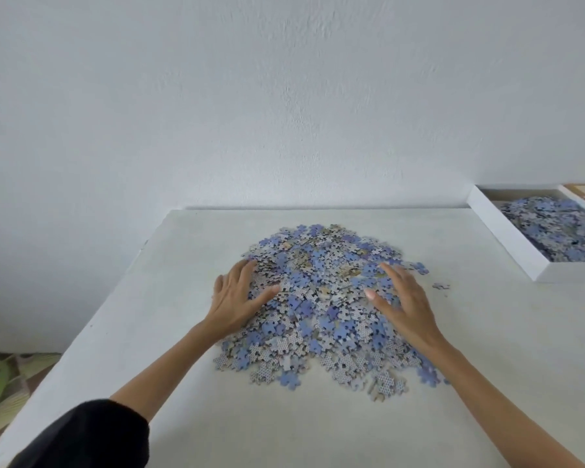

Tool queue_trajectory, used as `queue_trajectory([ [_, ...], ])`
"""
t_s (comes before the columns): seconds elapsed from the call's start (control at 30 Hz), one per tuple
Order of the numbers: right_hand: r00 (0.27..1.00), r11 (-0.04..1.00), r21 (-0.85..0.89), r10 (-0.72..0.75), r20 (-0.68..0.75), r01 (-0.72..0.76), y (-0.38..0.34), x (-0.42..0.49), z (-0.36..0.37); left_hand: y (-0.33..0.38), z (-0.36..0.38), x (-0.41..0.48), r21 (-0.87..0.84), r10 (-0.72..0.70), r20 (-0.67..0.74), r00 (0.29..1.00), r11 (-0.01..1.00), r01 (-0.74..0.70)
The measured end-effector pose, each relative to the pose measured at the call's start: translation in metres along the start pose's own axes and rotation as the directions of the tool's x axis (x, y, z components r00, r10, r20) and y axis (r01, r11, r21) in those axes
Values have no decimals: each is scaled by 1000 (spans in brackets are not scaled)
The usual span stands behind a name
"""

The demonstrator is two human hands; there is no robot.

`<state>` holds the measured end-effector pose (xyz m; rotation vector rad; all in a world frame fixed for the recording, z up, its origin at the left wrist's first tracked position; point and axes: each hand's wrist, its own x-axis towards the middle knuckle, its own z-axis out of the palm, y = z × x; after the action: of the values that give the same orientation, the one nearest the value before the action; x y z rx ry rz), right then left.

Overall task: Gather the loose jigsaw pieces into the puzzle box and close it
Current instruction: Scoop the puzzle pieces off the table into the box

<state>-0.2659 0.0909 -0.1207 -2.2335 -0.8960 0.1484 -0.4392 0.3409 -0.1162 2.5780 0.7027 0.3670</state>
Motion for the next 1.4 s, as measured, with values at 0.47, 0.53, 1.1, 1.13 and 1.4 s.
queue_trajectory([
  [0.47, 792, 915, -206, -167, 587, 346, -18, 68, 2, 20, 5, 39, 75, 353, 397, 847, 908, -413],
  [0.53, 780, 893, -251, -156, 606, 374, -18, 69, 8, 19, 3, 39, 111, 350, 403, 846, 899, -424],
  [1.1, 892, 891, -170, -373, 254, 421, -34, 60, 24, 29, 12, 51, -23, 466, 99, 879, 885, -466],
  [1.13, 901, 901, -156, -364, 235, 405, -36, 61, 26, 28, 13, 52, -45, 460, 101, 882, 888, -458],
  [1.4, 927, 954, 78, -298, 227, 288, -38, 66, 28, 30, 7, 44, -178, 412, -8, 911, 896, -406],
])
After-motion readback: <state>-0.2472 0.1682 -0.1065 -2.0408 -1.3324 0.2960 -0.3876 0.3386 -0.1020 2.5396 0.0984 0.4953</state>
